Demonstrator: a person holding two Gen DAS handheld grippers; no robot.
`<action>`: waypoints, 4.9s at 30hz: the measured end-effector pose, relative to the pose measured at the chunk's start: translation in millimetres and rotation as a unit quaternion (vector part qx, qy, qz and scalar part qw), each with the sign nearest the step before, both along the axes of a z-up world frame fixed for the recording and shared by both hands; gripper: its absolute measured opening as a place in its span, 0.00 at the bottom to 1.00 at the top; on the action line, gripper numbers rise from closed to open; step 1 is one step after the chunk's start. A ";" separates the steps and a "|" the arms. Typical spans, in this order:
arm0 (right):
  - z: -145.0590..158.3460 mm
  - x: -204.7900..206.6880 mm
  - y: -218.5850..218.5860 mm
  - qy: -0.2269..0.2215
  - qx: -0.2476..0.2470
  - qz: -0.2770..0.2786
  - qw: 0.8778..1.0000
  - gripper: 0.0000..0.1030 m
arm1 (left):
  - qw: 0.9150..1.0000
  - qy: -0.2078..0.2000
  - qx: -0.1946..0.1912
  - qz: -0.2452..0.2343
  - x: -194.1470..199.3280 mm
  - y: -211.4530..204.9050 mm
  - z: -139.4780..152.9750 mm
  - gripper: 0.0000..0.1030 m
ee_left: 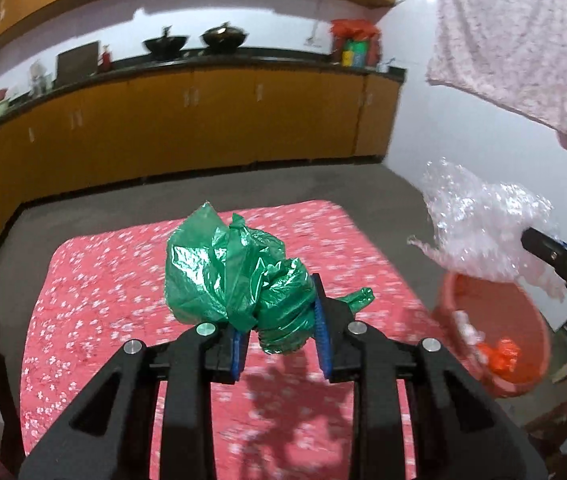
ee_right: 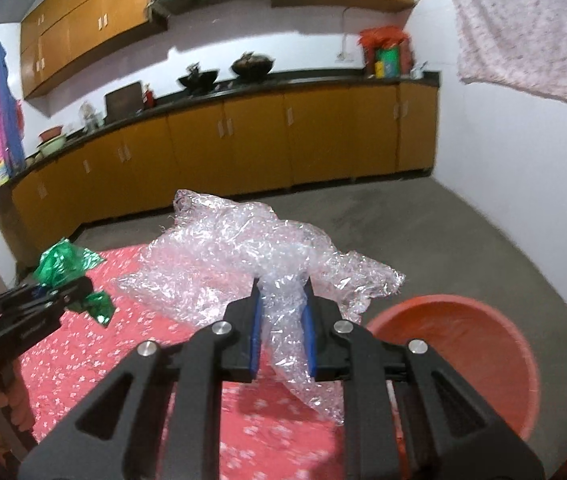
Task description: Collect trash
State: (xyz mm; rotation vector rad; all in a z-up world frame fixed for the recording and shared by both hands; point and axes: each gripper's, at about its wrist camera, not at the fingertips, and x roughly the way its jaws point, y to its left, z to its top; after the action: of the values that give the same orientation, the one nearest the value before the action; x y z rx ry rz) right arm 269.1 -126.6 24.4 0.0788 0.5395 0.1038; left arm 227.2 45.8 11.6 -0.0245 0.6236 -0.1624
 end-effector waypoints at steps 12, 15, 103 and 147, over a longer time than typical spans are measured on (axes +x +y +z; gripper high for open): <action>16.0 -60.6 -80.8 -0.020 0.004 -0.093 0.995 0.17 | 0.997 -0.012 -0.014 -0.081 -19.9 -72.2 17.6 0.27; 15.0 -66.5 -95.3 -0.017 0.007 -0.111 0.994 0.17 | 0.995 -0.012 -0.012 -0.097 -23.0 -88.7 18.4 0.27; -14.7 -180.2 -66.3 -0.103 -0.080 -0.178 0.975 0.96 | 0.994 -0.082 0.049 -0.044 -126.1 -102.1 12.1 0.98; -33.8 -269.2 0.9 -0.070 -0.056 -0.122 0.988 0.96 | 0.995 -0.084 0.032 0.043 -231.2 -24.7 -11.9 0.98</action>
State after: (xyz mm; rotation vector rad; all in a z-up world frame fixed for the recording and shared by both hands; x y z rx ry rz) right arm -0.1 -125.7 -9.5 0.0262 0.3914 -0.1590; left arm -4.0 21.1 -0.3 0.0237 0.4583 -0.0613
